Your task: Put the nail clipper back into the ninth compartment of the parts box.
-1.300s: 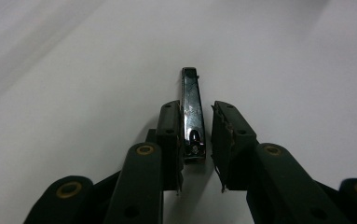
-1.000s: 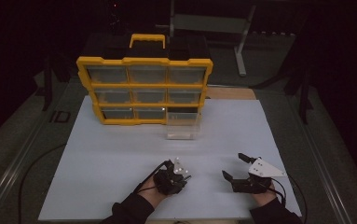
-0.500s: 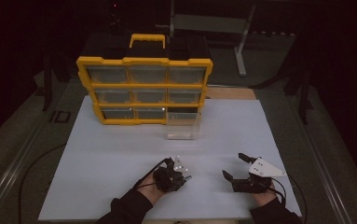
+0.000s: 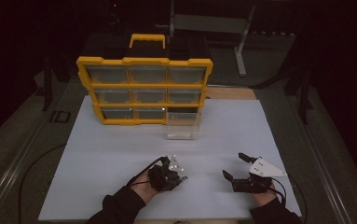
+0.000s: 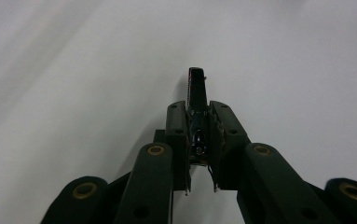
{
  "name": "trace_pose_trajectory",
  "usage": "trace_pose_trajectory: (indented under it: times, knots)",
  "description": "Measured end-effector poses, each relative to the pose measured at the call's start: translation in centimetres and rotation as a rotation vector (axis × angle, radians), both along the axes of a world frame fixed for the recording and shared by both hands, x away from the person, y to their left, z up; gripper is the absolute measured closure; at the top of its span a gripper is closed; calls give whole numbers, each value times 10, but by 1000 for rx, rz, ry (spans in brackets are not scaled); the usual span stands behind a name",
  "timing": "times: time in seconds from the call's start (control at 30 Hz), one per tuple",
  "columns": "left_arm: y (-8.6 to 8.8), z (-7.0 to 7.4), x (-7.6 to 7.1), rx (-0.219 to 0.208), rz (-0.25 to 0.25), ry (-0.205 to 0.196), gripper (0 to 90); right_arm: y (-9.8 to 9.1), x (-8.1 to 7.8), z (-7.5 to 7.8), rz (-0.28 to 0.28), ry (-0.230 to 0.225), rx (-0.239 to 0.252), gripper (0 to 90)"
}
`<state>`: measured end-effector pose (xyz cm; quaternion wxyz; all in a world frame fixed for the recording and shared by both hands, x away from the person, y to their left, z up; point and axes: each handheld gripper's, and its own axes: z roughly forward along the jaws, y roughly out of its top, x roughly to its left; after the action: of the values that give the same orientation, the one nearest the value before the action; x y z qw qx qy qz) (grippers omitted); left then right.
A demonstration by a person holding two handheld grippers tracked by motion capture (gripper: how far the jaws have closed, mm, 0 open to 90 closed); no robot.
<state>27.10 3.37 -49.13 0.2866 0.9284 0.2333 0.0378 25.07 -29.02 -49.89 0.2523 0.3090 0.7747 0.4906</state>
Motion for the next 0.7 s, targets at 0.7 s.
trace_pose_trajectory:
  times: [0.7]
  knots:
    - [21,24,1,15,-108,-1,798,0,0,0,3,1,3,113]
